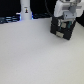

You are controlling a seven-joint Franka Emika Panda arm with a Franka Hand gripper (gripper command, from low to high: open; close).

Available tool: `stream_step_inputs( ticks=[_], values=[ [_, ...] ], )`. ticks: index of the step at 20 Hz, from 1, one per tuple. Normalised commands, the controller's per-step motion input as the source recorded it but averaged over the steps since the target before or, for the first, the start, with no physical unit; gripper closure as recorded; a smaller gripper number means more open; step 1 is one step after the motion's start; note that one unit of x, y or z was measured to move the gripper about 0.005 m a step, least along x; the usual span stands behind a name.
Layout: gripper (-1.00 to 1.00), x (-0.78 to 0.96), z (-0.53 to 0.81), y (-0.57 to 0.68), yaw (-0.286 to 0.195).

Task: Open the kcup holder, insert the kcup into the holder, and close the kcup holder

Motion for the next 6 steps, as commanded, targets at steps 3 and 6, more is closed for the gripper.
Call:
stream_step_inputs(
  ticks=[3,6],
  values=[
    [-1.0,0.09,0.56,0.08,0.014],
    [-1.0,0.01,0.01,-0.01,-0.001]
  ],
)
